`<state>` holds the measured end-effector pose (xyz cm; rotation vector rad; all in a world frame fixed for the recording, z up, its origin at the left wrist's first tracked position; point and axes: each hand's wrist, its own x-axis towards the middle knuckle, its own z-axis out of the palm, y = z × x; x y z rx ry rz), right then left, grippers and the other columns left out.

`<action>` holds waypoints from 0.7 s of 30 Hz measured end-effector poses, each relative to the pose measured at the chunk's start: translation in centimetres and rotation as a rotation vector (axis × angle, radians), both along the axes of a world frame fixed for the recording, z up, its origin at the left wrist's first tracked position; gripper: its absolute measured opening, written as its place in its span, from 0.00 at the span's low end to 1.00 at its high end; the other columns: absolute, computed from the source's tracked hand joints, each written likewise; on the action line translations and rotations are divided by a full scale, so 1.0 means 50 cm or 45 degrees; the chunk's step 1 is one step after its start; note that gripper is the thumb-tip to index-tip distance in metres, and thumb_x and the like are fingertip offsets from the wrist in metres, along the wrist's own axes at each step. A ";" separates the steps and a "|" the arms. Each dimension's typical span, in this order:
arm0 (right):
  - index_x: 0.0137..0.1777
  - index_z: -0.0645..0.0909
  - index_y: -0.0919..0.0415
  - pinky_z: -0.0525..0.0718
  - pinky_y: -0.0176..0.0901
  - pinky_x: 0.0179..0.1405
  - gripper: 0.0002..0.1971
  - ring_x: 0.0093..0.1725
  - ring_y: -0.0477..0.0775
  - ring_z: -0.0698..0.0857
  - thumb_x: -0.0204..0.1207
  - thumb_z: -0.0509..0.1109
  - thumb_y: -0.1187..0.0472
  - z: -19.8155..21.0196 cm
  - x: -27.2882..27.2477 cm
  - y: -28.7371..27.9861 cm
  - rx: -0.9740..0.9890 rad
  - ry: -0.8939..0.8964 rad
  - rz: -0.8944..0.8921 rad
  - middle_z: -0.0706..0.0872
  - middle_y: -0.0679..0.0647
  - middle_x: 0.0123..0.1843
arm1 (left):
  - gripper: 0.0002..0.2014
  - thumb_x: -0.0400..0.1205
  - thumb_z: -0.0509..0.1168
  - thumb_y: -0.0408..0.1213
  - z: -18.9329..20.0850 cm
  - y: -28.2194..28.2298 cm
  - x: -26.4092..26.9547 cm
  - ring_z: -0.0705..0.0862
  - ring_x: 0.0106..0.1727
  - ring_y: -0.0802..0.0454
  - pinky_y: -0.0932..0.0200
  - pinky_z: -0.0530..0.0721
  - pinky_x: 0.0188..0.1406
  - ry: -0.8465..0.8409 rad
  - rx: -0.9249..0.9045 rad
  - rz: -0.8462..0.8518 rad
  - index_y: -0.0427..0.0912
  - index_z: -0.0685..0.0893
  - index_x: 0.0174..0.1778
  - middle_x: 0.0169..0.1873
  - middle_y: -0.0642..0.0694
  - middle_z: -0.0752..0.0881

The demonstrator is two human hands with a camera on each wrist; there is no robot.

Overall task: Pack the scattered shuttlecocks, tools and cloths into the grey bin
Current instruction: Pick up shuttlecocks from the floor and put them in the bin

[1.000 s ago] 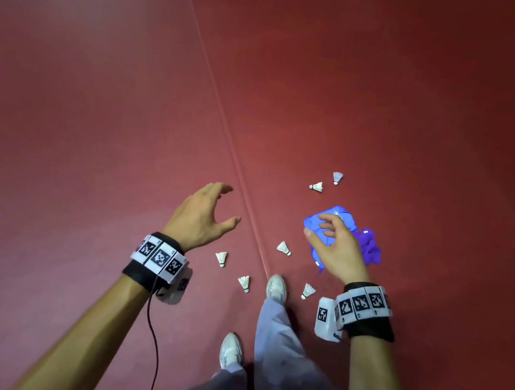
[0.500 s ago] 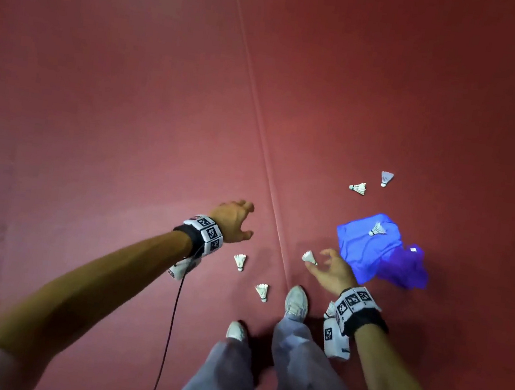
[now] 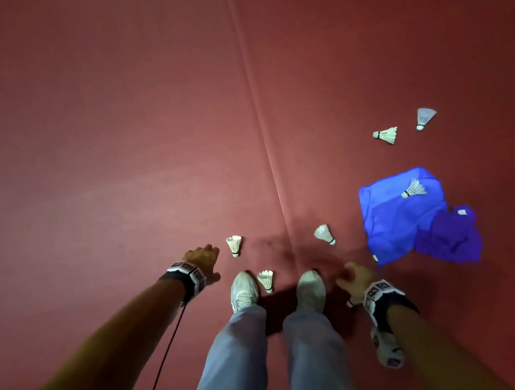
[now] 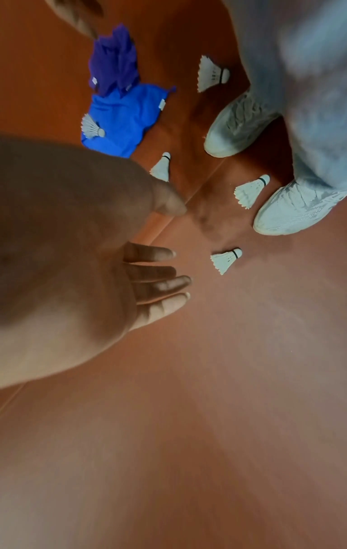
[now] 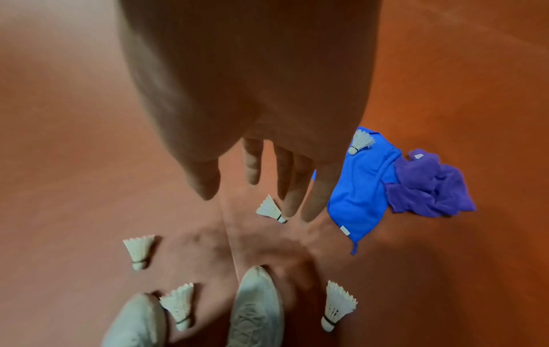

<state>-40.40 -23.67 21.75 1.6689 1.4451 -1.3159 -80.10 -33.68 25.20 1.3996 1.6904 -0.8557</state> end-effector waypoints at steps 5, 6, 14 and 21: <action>0.80 0.77 0.60 0.68 0.41 0.77 0.30 0.79 0.61 0.77 0.79 0.78 0.54 -0.208 0.002 -0.015 0.057 -0.015 0.161 0.78 0.63 0.79 | 0.30 0.81 0.71 0.52 -0.221 -0.025 -0.011 0.80 0.71 0.40 0.44 0.81 0.68 -0.074 0.019 0.003 0.44 0.74 0.76 0.74 0.44 0.75; 0.78 0.79 0.60 0.68 0.41 0.77 0.29 0.79 0.63 0.76 0.78 0.79 0.55 -0.250 -0.001 -0.014 0.086 -0.006 0.169 0.78 0.64 0.78 | 0.30 0.81 0.71 0.52 -0.263 -0.027 -0.013 0.80 0.71 0.40 0.44 0.81 0.68 -0.083 0.032 -0.006 0.44 0.74 0.77 0.75 0.44 0.74; 0.67 0.88 0.43 0.71 0.44 0.81 0.26 0.72 0.63 0.82 0.67 0.84 0.50 -0.553 0.007 -0.006 0.221 0.063 0.243 0.72 0.65 0.78 | 0.28 0.80 0.73 0.50 -0.508 -0.032 -0.026 0.78 0.78 0.42 0.45 0.80 0.73 -0.120 0.047 -0.001 0.51 0.77 0.76 0.91 0.50 0.51; 0.79 0.78 0.48 0.60 0.41 0.87 0.33 0.88 0.59 0.63 0.73 0.81 0.53 -0.607 -0.013 0.029 0.197 0.033 0.318 0.54 0.66 0.90 | 0.23 0.77 0.76 0.44 -0.607 -0.041 -0.017 0.79 0.74 0.43 0.50 0.79 0.72 -0.260 0.039 0.137 0.46 0.83 0.67 0.77 0.47 0.73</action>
